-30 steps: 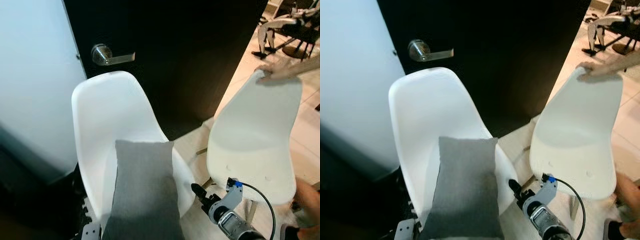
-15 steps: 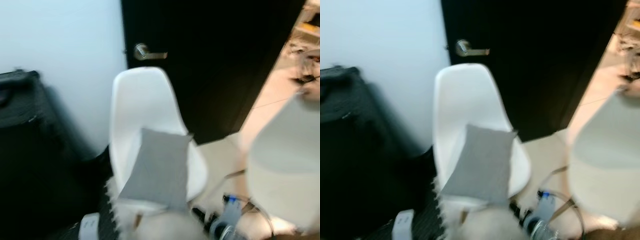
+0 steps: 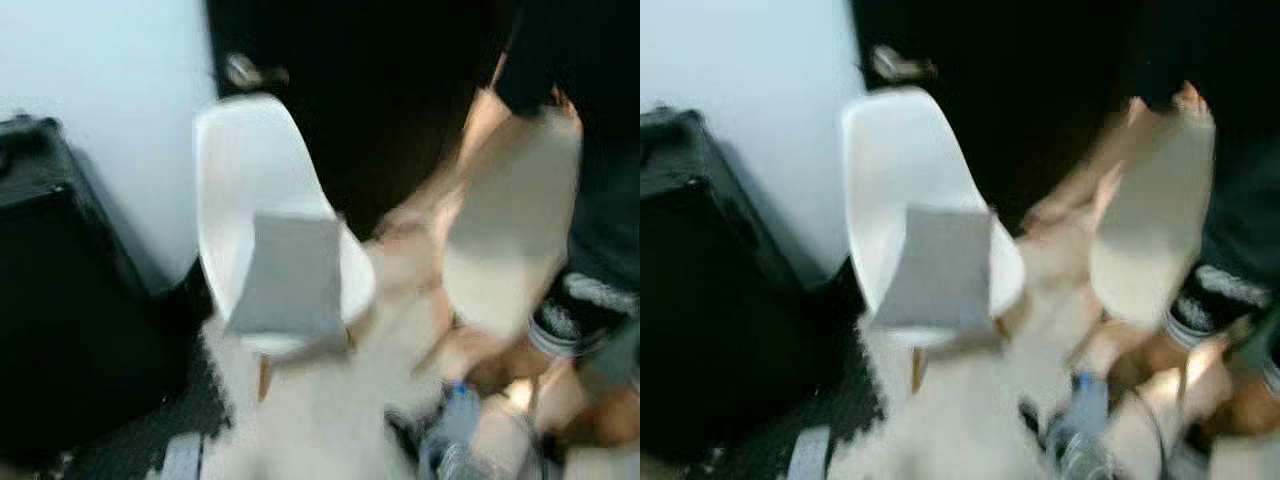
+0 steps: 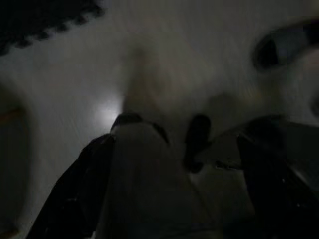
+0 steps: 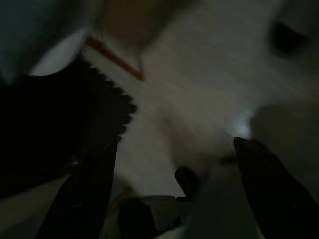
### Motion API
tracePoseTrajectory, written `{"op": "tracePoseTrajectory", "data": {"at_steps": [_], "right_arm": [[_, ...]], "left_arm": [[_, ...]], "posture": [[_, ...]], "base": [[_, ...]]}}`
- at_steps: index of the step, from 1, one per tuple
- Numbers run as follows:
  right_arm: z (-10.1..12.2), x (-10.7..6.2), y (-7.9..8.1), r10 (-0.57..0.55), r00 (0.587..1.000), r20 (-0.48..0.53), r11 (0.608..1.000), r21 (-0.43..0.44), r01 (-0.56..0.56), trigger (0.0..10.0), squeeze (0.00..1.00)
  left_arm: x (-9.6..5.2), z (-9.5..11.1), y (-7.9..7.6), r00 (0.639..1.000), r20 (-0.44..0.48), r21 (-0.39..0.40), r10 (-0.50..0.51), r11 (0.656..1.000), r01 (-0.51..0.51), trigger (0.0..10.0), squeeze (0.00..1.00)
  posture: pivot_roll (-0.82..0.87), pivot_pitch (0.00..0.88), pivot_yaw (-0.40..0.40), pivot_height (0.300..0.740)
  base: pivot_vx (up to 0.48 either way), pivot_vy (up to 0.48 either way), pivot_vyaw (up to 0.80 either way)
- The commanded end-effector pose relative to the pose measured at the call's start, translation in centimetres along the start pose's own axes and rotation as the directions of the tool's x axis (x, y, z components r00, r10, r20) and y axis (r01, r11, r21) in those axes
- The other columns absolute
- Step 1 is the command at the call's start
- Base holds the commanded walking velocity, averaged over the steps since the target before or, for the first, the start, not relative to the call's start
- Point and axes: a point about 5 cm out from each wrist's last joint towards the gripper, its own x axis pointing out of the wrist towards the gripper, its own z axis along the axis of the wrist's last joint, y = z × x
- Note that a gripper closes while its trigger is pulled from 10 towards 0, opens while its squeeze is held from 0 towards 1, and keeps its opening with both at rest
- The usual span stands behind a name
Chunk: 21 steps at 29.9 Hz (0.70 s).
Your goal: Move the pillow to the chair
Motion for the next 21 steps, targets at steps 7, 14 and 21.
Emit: {"op": "tracePoseTrajectory", "data": {"at_steps": [7,14,21], "right_arm": [[-0.2,0.1,0.2,-0.007,1.0,-0.011,1.0,-0.018,0.007,10.0,0.0],[-0.6,0.0,-0.1,-0.031,0.999,-0.032,0.999,-0.041,0.03,10.0,0.0],[-1.2,-0.2,-0.7,-0.074,0.995,-0.063,0.995,-0.078,0.069,10.0,0.0]], "left_arm": [[-0.4,-2.0,0.0,0.997,-0.081,-0.007,0.001,1.0,-0.001,10.0,0.0],[-0.3,-1.9,-0.1,0.997,-0.08,0.004,-0.002,1.0,0.002,10.0,0.0],[-0.3,-1.6,-0.1,0.997,-0.076,0.008,-0.001,1.0,0.001,10.0,0.0]], "posture": [[-0.02,0.074,-0.044,0.698],[-0.02,0.07,-0.042,0.698],[-0.02,0.063,-0.042,0.698]], "base": [[0.0,0.0,-0.76],[0.0,0.0,-0.76],[0.0,0.0,-0.76]]}}
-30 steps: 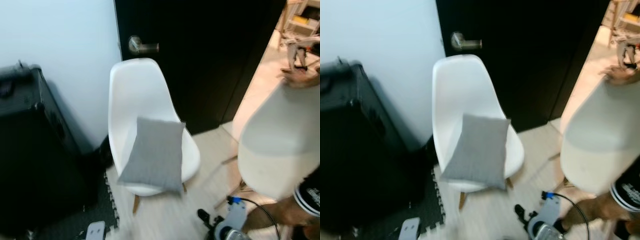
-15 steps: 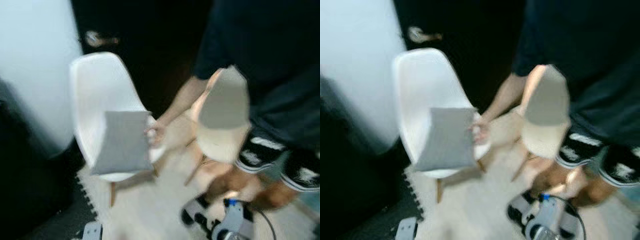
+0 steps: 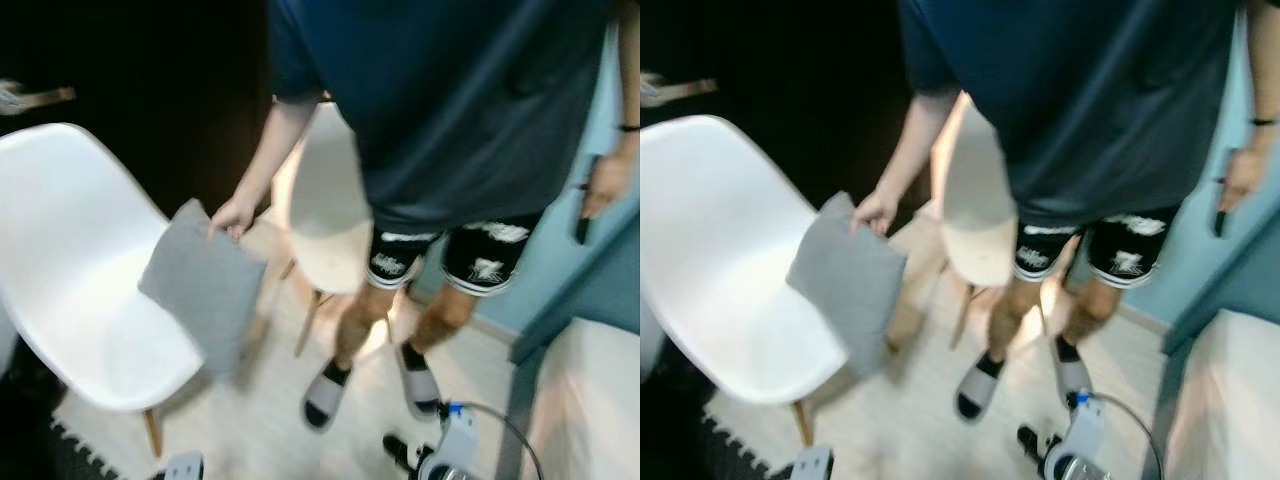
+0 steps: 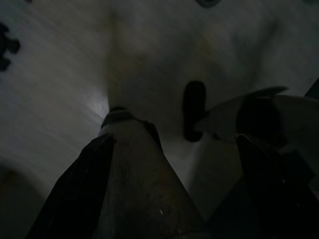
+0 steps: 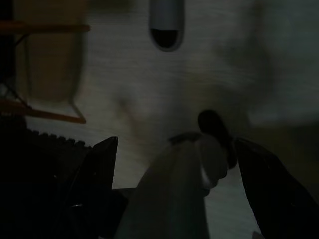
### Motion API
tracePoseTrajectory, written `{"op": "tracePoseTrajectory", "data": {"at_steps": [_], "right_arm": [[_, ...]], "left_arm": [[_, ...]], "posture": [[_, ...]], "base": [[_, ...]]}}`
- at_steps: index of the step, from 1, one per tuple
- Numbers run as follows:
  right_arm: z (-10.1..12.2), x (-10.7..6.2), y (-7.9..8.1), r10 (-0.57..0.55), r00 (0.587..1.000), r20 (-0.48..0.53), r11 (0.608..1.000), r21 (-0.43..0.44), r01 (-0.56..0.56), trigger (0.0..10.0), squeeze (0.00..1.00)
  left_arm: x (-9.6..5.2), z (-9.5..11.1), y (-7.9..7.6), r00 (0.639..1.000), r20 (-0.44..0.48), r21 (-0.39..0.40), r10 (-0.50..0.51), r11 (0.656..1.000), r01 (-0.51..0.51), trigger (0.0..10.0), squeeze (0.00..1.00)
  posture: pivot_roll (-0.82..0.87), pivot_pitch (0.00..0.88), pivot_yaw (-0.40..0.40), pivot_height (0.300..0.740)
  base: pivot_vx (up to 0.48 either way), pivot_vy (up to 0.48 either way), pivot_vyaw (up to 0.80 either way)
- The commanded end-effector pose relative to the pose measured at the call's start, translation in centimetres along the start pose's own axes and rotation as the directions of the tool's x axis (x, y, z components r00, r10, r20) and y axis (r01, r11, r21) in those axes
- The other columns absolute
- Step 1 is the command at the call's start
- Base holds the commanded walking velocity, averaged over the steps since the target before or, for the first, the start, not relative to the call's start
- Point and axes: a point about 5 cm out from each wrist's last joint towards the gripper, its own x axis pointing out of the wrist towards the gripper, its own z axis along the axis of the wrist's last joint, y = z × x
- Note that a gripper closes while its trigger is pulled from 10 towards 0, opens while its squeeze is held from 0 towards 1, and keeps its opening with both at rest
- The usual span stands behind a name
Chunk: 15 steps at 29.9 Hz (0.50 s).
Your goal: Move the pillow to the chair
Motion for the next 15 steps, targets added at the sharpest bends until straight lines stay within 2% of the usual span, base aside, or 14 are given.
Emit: {"op": "tracePoseTrajectory", "data": {"at_steps": [1,15], "right_arm": [[-0.23,-0.15,-0.56,-0.031,0.999,-0.015,0.999,-0.017,0.031,10.0,0.0],[-0.47,-0.33,-1.22,-0.082,0.996,-0.039,0.995,-0.067,0.079,10.0,0.0]], "left_arm": [[-0.22,-1.44,-0.06,0.998,-0.06,0.004,0.002,1.0,-0.002,10.0,0.0],[-0.19,-1.45,-0.23,0.998,-0.065,0.016,-0.005,1.0,0.006,10.0,0.0]], "posture": [[-0.02,0.063,-0.042,0.698],[-0.03,0.056,-0.045,0.698]], "base": [[0.0,0.0,-0.76],[0.0,0.0,-0.76]]}}
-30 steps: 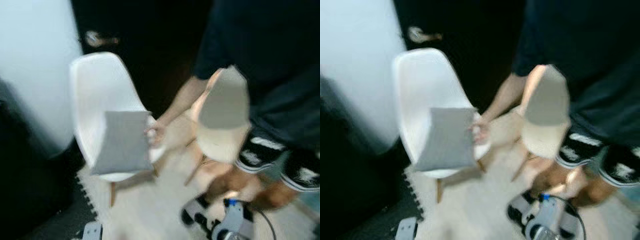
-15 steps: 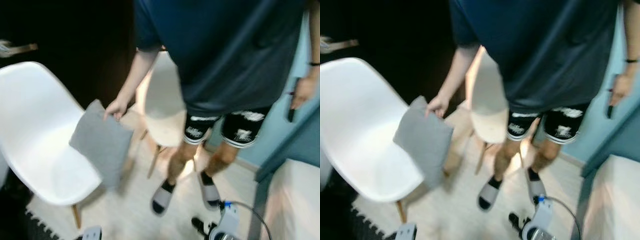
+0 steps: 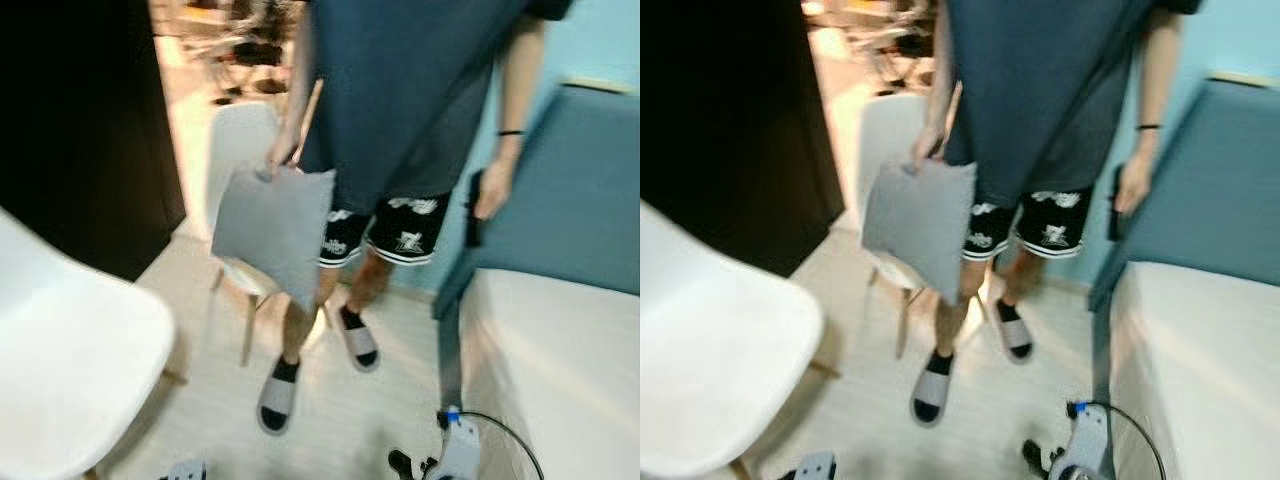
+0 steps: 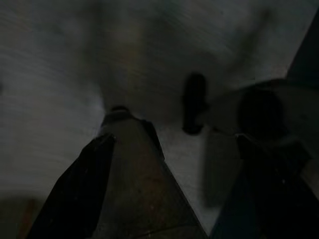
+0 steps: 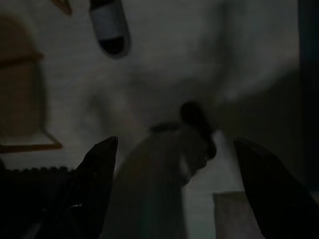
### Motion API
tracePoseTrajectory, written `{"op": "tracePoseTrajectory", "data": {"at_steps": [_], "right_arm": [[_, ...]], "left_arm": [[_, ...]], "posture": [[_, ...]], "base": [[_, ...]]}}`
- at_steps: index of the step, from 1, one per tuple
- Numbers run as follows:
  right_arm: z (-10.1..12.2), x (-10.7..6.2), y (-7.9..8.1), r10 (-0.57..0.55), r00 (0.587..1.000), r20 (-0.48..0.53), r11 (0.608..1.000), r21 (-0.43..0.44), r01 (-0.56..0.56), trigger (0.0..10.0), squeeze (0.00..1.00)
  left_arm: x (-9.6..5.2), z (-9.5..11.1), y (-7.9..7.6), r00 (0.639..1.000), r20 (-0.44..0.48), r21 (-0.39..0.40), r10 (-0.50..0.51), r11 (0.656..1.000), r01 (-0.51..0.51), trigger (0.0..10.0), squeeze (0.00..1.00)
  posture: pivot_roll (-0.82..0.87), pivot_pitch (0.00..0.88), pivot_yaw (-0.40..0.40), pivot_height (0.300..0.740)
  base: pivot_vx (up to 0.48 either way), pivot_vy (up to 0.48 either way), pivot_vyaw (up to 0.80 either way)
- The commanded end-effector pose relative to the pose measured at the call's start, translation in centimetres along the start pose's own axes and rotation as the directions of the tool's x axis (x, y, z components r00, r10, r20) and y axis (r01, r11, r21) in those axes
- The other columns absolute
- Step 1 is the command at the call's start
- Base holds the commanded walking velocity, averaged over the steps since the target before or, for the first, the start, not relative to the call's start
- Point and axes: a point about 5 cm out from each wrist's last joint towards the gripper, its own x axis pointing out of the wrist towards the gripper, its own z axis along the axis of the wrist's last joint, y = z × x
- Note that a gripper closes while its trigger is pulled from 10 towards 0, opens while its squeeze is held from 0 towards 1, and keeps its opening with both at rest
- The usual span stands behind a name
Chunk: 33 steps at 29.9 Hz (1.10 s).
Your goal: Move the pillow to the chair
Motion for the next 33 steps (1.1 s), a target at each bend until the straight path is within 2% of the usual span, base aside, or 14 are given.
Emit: {"op": "tracePoseTrajectory", "data": {"at_steps": [1,10,15,33], "right_arm": [[0.09,-0.05,-0.21,-0.014,1.0,-0.006,1.0,-0.015,0.013,10.0,0.0],[0.0,-0.09,-0.45,-0.033,0.999,-0.011,0.999,-0.032,0.032,10.0,0.0],[-0.07,-0.07,-0.19,0.004,1.0,-0.008,1.0,-0.024,-0.004,10.0,0.0],[-0.13,-0.05,-0.15,0.002,1.0,-0.005,0.999,-0.035,-0.002,10.0,0.0]], "left_arm": [[-0.16,-1.08,-0.07,0.999,-0.042,0.007,-0.004,1.0,0.005,10.0,0.0],[-0.18,-0.87,0.23,0.999,-0.04,0.021,-0.003,1.0,0.004,10.0,0.0],[-0.18,-0.79,0.27,0.999,-0.039,0.031,-0.005,1.0,0.007,10.0,0.0],[-0.18,-0.82,0.35,0.999,-0.041,0.008,0.013,1.0,-0.012,10.0,0.0]], "posture": [[-0.03,0.056,-0.045,0.698],[-0.03,0.044,-0.041,0.698],[-0.04,0.042,-0.038,0.698],[-0.04,0.053,-0.034,0.698]], "base": [[0.0,0.0,-0.76],[0.0,0.0,-0.76],[0.0,0.0,-0.76],[0.0,0.0,-0.76]]}}
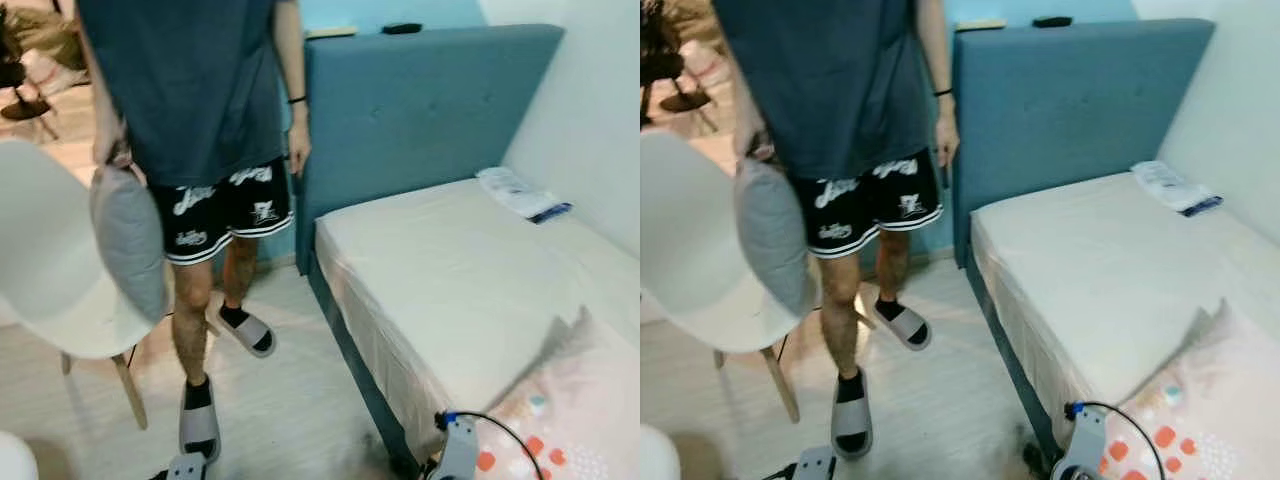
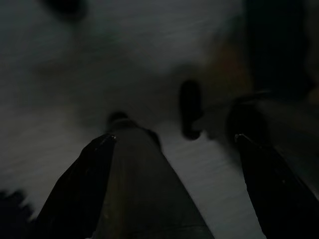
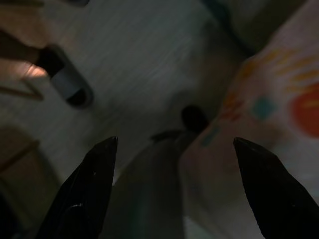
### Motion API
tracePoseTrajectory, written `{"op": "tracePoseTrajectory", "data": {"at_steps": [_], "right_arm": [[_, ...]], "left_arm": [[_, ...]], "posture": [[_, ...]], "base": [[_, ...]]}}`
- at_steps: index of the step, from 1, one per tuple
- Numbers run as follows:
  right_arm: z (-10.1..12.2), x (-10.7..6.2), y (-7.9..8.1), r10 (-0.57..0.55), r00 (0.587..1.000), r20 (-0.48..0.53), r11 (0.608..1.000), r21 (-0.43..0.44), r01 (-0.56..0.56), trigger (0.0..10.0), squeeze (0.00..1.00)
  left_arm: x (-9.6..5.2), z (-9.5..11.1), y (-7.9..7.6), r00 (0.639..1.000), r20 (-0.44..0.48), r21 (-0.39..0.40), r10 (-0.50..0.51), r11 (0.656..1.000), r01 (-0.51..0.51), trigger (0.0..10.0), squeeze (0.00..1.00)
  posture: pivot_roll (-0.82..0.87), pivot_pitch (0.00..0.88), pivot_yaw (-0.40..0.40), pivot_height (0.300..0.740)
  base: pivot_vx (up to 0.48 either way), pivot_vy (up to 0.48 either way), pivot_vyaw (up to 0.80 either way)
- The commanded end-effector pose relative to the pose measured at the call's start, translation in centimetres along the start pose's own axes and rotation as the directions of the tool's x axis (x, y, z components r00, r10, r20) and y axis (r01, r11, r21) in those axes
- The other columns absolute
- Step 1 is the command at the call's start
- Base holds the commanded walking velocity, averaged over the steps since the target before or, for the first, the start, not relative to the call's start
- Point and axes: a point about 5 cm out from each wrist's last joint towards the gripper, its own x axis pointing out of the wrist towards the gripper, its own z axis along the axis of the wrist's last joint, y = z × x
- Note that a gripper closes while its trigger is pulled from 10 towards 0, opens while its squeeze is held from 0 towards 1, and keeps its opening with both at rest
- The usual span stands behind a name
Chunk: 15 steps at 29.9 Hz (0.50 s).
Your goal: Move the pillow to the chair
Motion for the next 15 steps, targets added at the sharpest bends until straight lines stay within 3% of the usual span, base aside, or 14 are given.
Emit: {"op": "tracePoseTrajectory", "data": {"at_steps": [1,12,15], "right_arm": [[-0.4,0.08,0.27,0.005,1.0,-0.009,1.0,-0.002,-0.005,10.0,0.0],[-0.62,0.08,0.31,0.007,1.0,-0.017,1.0,-0.01,-0.008,10.0,0.0],[-0.7,0.09,0.33,0.008,1.0,-0.019,1.0,-0.01,-0.009,10.0,0.0]], "left_arm": [[-0.31,-1.28,0.57,0.999,-0.046,-0.02,0.028,0.999,-0.029,10.0,0.0],[-0.29,-1.42,0.55,0.997,-0.067,-0.033,0.043,0.998,-0.045,10.0,0.0],[-0.3,-1.54,0.54,0.996,-0.079,-0.018,0.041,0.999,-0.043,10.0,0.0]], "posture": [[-0.04,0.053,-0.034,0.698],[-0.04,0.058,-0.032,0.698],[-0.04,0.059,-0.032,0.698]], "base": [[0.0,0.0,-0.76],[0.0,0.0,-0.76],[-0.48,0.0,-0.76]]}}
